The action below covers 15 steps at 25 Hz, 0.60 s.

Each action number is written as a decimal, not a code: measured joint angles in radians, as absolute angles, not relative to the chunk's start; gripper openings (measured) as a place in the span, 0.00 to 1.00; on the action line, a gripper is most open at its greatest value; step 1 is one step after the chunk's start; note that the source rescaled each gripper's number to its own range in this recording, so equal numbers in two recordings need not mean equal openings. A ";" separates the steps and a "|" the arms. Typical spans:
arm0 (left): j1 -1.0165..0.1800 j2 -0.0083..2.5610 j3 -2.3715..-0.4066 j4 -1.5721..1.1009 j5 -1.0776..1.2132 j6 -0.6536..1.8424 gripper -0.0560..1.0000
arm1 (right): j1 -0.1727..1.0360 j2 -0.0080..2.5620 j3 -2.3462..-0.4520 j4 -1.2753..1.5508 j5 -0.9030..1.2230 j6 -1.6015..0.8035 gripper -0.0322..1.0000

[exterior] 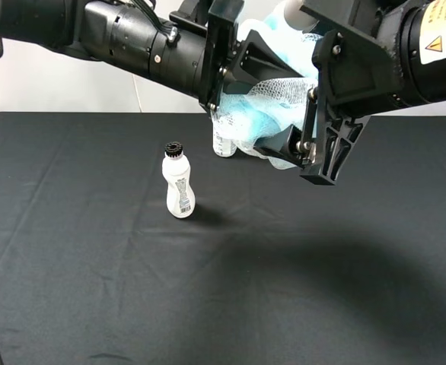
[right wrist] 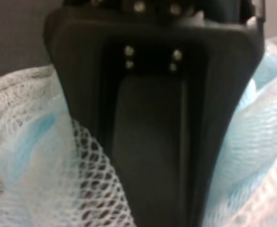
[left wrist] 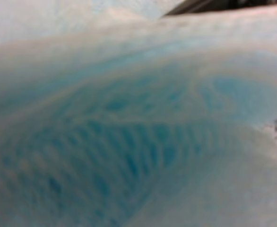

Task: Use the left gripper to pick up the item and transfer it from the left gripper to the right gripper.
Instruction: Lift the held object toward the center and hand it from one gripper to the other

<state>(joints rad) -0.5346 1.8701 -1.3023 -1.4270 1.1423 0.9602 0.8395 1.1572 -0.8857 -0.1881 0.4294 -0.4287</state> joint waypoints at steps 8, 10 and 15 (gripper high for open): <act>-0.535 1.846 -1.302 -1.422 1.144 0.961 0.06 | 0.840 1.157 -0.886 -0.191 0.421 -0.429 0.96; -0.535 1.846 -1.302 -1.418 1.155 0.962 0.06 | 0.840 1.157 -0.886 -0.197 0.421 -0.429 0.77; -0.535 1.837 -1.301 -1.415 1.155 0.962 0.06 | 0.840 1.157 -0.886 -0.200 0.427 -0.429 0.72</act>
<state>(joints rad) -0.5346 1.8373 -1.3006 -1.4149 1.1546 0.9625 0.8395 1.1572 -0.8857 -0.2003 0.4274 -0.4287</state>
